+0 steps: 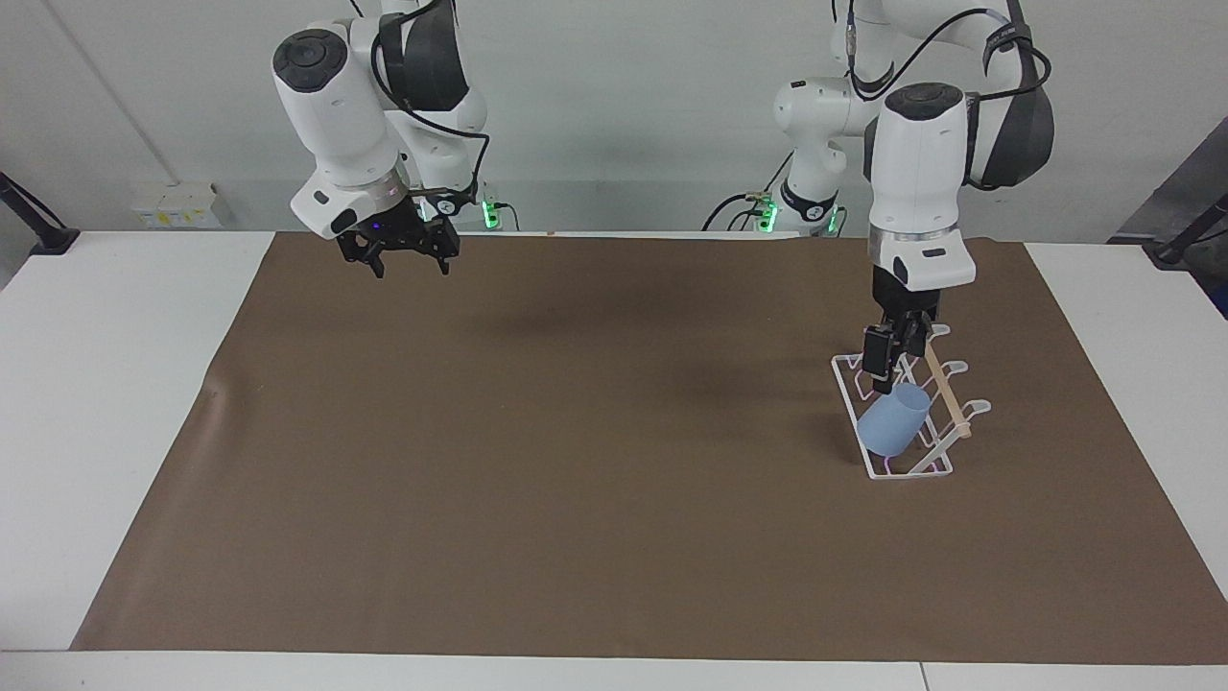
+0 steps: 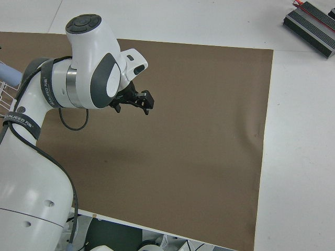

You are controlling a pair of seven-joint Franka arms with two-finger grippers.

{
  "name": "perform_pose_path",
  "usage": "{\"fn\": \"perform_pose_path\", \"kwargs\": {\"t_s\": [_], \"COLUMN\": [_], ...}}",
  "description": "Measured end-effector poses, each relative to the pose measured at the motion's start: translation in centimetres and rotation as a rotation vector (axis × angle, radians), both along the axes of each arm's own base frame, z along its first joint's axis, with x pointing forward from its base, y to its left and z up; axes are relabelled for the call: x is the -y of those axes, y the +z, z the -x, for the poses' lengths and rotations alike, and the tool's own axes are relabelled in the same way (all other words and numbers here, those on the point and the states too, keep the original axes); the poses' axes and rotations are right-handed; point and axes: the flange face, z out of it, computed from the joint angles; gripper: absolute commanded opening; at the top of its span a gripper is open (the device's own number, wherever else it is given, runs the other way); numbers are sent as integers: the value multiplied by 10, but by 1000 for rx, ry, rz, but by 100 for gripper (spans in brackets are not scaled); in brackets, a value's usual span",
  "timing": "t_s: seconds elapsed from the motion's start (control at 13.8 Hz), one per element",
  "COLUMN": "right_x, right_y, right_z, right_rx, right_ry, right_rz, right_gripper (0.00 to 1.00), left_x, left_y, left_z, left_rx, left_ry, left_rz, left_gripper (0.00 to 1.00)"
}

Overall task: Hang cup on cup holder
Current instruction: 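Move the cup with the left gripper onto a rack peg, then open the left gripper and withdraw it from the hung cup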

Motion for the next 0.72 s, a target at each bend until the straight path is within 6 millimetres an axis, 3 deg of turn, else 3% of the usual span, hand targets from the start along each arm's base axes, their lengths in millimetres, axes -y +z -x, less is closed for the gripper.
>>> {"fn": "perform_pose_path", "kwargs": {"t_s": [0.43, 0.72], "right_x": [0, 0], "right_y": [0, 0], "right_z": [0, 0], "right_rx": [1, 1], "right_ry": [0, 0], "right_rz": [0, 0], "right_gripper": [100, 100], "left_x": [-40, -68], "left_y": [33, 53], "left_z": [16, 30], "left_rx": [-241, -366], "left_ry": [-438, -570], "left_rz": [-94, -67], "left_gripper": [100, 100]}}
